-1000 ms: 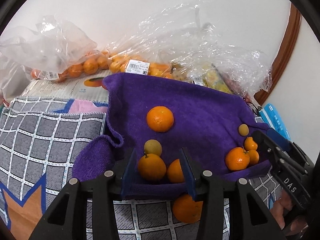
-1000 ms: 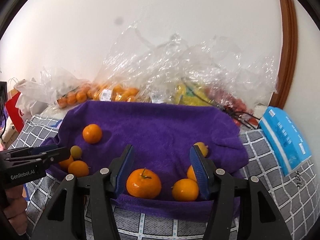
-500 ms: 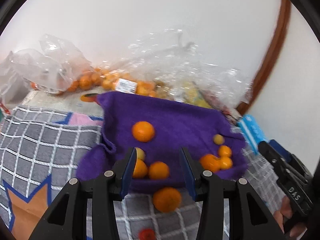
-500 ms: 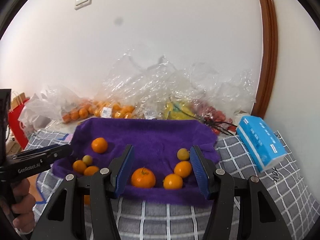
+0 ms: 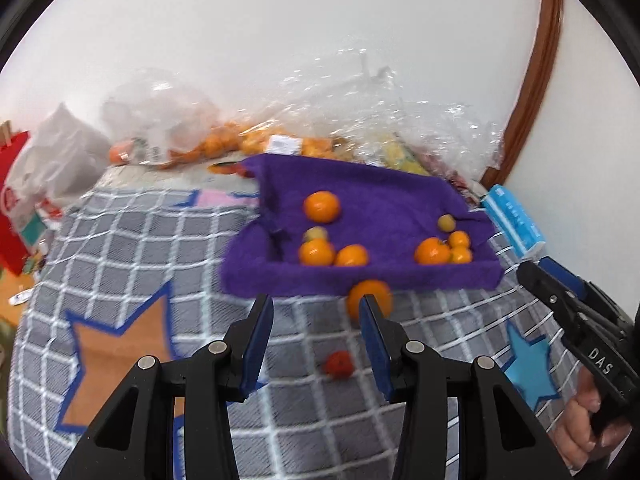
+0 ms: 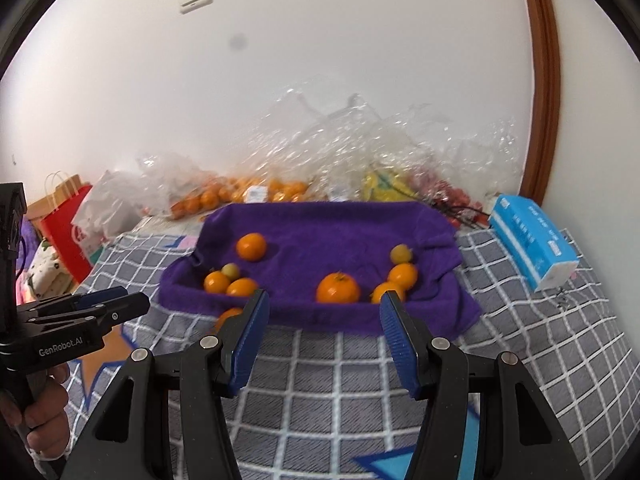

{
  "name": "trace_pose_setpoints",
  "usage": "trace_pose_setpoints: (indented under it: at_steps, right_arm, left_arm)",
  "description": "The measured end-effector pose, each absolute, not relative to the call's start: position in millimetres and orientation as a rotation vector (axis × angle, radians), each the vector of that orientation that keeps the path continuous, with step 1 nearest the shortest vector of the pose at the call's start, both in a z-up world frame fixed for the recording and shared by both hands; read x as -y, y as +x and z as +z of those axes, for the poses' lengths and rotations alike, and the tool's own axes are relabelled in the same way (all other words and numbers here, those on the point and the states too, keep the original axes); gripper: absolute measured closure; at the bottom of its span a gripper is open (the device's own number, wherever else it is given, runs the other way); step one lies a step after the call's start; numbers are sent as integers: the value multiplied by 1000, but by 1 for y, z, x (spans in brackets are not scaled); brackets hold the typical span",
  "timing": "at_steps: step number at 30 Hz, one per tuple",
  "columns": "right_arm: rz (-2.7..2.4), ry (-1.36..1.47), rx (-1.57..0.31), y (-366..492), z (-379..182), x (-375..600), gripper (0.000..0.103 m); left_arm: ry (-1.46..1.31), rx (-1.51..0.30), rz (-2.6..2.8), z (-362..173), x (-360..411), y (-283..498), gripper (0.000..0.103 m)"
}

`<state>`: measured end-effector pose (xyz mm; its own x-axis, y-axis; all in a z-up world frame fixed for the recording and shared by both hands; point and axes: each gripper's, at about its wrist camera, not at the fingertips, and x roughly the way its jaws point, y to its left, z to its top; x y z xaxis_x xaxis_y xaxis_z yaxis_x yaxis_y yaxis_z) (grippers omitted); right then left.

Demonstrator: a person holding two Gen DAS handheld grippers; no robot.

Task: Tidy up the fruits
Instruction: 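Lift both open grippers away from the towel, then close the right gripper on a large orange while the left moves toward a red apple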

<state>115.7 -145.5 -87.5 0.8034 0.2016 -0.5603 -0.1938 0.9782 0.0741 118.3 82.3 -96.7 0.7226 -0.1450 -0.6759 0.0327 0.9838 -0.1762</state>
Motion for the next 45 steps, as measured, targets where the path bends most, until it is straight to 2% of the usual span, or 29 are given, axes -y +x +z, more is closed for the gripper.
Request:
trace_pose_setpoints:
  at_steps: [7, 14, 23, 26, 37, 43, 45]
  right_arm:
    - [280, -7, -658, 107, -109, 112, 46]
    - [298, -54, -698, 112, -128, 89, 54]
    - [305, -75, -742, 144, -143, 69, 54]
    - [311, -92, -754, 154, -147, 62, 54]
    - [336, -121, -801, 177, -164, 45, 53]
    - [341, -126, -831, 188, -171, 39, 51]
    - [335, -133, -835, 190, -174, 38, 56]
  left_arm:
    - [-197, -795, -29, -115, -119, 99, 59]
    - [-218, -842, -13, -138, -134, 103, 54]
    - [-218, -889, 23, -168, -140, 118, 53]
    - [-216, -864, 30, -170, -143, 117, 53]
    - [-223, -846, -10, -171, -142, 114, 41]
    - [-314, -844, -43, -171, -154, 116, 40]
    - [-318, -841, -42, -171, -153, 116, 40]
